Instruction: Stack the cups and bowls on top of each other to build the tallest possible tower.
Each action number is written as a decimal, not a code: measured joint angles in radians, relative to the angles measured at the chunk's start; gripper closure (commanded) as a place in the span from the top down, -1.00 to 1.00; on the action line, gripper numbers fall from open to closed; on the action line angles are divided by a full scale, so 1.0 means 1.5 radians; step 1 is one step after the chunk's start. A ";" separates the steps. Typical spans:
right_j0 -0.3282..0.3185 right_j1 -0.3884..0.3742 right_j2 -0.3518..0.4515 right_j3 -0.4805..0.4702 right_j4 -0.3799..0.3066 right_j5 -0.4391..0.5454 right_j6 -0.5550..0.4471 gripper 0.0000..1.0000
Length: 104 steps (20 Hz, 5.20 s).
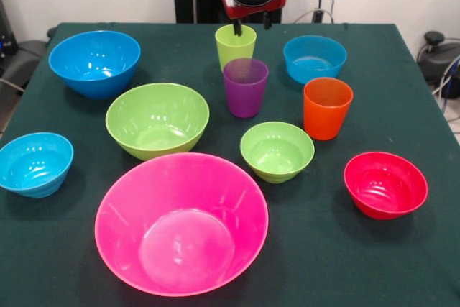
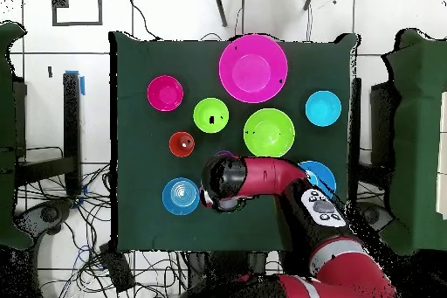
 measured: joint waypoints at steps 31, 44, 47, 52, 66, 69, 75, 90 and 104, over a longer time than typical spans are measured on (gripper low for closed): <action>-0.015 0.082 -0.021 0.018 -0.017 -0.044 0.000 1.00; -0.015 0.082 -0.027 0.018 -0.017 -0.044 0.000 1.00; -0.015 0.082 -0.028 0.018 -0.017 -0.044 0.000 1.00; -0.015 0.082 -0.028 0.018 -0.017 -0.044 0.000 1.00; 0.022 0.079 -0.034 0.018 -0.017 -0.044 0.000 1.00; 0.027 0.078 -0.035 0.018 -0.017 -0.044 0.000 1.00; 0.029 0.078 -0.036 0.018 -0.017 -0.044 0.000 1.00; 0.023 0.079 -0.037 0.018 -0.017 -0.052 0.000 1.00; 0.022 0.079 -0.037 0.018 -0.017 -0.054 0.000 -1.00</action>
